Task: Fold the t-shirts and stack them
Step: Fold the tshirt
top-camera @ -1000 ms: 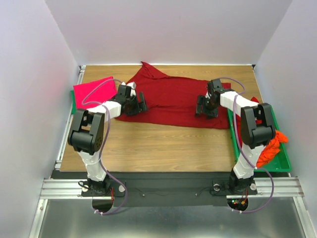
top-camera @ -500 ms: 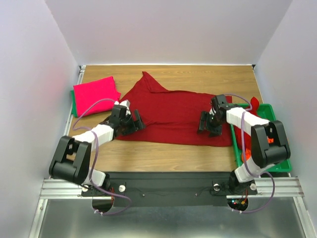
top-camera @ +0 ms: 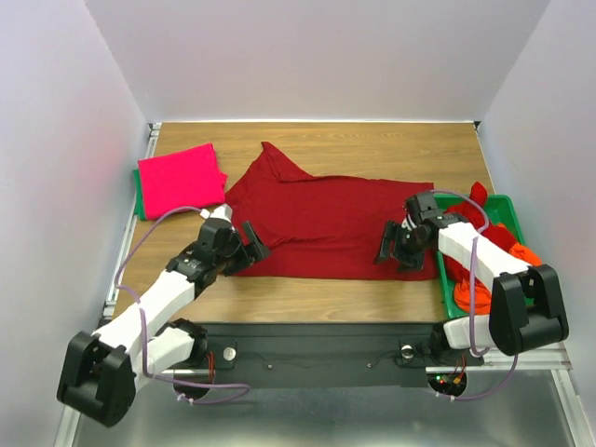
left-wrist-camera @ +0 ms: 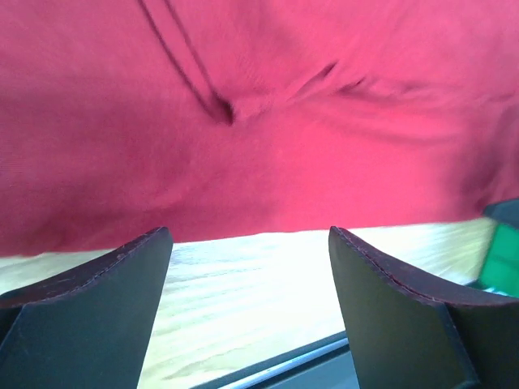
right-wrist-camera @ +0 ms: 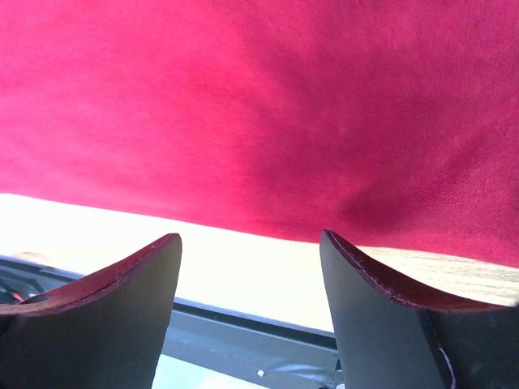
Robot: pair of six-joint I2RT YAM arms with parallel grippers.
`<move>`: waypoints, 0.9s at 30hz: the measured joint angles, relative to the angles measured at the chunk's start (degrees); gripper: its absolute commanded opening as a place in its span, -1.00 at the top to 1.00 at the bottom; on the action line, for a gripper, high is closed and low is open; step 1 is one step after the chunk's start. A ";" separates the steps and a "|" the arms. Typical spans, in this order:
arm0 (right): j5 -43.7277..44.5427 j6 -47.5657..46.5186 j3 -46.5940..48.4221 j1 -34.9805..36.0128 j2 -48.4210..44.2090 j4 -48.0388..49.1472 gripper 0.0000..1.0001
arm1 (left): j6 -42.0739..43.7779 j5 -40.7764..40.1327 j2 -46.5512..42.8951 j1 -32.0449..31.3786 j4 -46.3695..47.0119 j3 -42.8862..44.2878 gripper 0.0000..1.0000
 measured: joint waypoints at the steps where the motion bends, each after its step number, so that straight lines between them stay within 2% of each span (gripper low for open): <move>1: 0.00 -0.02 0.76 0.00 -0.37 -0.42 -0.50 | -0.13 -1.14 -1.18 0.00 -1.33 1.11 -0.75; 5: 0.04 -0.02 5.01 0.00 -0.66 -1.05 -0.50 | 0.13 -4.35 -0.33 0.00 -2.95 6.16 -0.59; 9: 0.17 0.00 8.20 0.00 -0.66 -1.31 -0.50 | 1.95 -6.78 7.56 -0.13 -3.82 10.84 -0.10; 16: 0.24 0.15 9.20 0.00 -0.66 -1.62 -0.50 | 5.35 -10.51 16.11 -0.17 -5.49 13.79 -0.04; 27: 0.26 0.04 9.20 0.00 -0.39 -1.81 -0.50 | 6.21 -11.26 22.49 -2.47 -4.92 15.67 -0.03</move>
